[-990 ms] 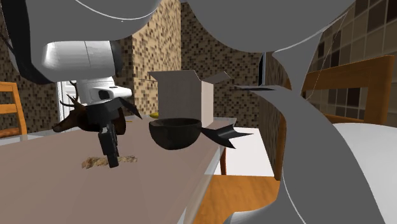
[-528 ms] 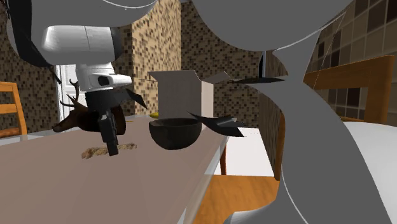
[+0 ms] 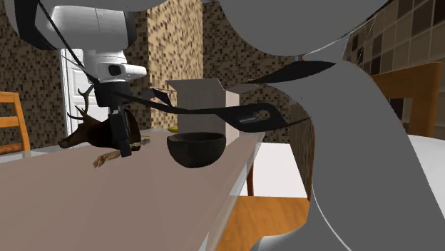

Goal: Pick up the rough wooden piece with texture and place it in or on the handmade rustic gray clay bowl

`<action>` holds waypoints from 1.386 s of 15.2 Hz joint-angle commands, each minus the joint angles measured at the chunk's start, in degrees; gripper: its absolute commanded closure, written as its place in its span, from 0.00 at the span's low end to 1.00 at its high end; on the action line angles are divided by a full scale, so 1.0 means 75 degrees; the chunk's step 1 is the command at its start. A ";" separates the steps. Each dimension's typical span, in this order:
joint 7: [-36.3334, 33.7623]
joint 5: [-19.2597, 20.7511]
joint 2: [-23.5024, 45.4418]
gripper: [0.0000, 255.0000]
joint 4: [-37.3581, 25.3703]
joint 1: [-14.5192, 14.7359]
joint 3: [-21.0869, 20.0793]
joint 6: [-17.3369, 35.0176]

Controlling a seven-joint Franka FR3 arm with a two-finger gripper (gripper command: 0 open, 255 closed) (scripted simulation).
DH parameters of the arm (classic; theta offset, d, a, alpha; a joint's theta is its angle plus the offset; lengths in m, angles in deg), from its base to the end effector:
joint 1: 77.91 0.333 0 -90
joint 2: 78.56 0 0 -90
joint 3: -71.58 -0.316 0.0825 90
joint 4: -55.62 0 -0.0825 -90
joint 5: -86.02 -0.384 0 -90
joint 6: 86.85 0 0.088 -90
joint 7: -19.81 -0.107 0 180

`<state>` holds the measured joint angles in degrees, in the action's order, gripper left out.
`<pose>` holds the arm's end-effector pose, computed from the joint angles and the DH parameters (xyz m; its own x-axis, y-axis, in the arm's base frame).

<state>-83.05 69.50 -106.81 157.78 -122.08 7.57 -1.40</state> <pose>0.4046 0.2906 0.5988 0.0719 -0.9844 0.1605 -0.9973 -0.0685 0.0262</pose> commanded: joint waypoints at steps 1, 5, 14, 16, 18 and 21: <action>-0.0020 0.0059 0.0073 1.00 -0.0245 -0.0065 -0.0013 -0.0190; -0.0081 0.0178 0.0237 1.00 -0.0767 -0.0213 -0.0080 -0.0579; -0.0299 0.0510 0.0747 1.00 -0.2107 -0.0748 -0.0546 -0.1486; -0.0367 0.0602 0.0891 1.00 -0.2444 -0.0929 -0.0743 -0.1698; -0.0198 0.0671 0.0927 1.00 -0.2418 -0.0923 -0.0582 -0.1694; 0.0324 0.0849 0.0996 1.00 -0.2204 -0.0875 -0.0077 -0.1560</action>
<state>-81.93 75.19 -99.81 141.14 -128.38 6.12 -13.25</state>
